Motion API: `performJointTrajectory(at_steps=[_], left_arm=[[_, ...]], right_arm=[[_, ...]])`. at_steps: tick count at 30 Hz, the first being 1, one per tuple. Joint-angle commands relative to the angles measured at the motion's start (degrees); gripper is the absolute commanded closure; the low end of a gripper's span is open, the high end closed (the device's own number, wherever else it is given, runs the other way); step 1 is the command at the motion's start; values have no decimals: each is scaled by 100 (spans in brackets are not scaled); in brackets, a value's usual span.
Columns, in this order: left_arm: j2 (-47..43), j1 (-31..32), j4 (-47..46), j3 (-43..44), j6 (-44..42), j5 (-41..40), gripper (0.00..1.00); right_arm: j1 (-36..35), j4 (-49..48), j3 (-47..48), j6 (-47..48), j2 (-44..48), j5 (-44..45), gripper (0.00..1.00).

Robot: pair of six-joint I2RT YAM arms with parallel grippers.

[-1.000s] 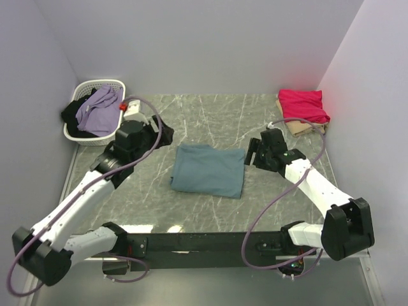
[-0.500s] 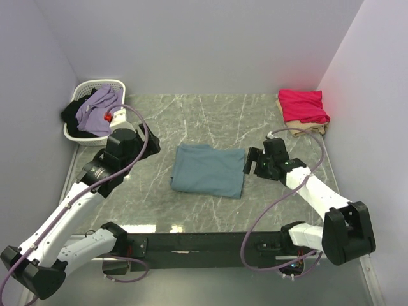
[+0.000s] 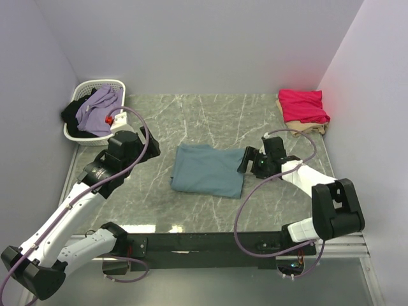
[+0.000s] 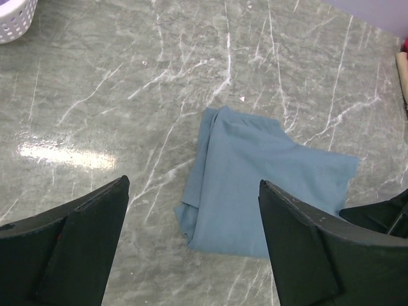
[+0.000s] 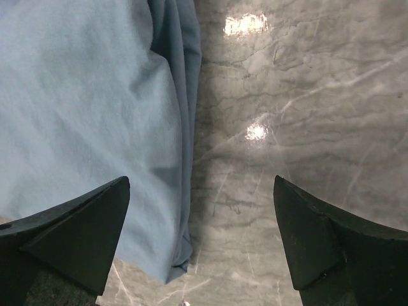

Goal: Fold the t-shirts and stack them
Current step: Neatly place the folded tshirt to the corner

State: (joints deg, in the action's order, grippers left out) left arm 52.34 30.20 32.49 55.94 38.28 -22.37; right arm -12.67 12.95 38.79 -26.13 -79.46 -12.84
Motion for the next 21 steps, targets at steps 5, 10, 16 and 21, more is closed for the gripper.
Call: performJointTrajectory(at_steps=[5,10,16,21], left_arm=[[5,21,56,-92,-32,-145,11],[-66,21,12,-224,-22,-145,10],[-4,21,-50,-303,-23,-101,9],[-22,21,-85,-365,-23,-66,9]], right_arm=[[106,-390,-29,-24,-368,-500,0],[115,-416,50,-50,-737,-912,0],[80,-513,375,-59,-1510,-1721,0],[-174,-478,639,-103,-2037,-1766,0]])
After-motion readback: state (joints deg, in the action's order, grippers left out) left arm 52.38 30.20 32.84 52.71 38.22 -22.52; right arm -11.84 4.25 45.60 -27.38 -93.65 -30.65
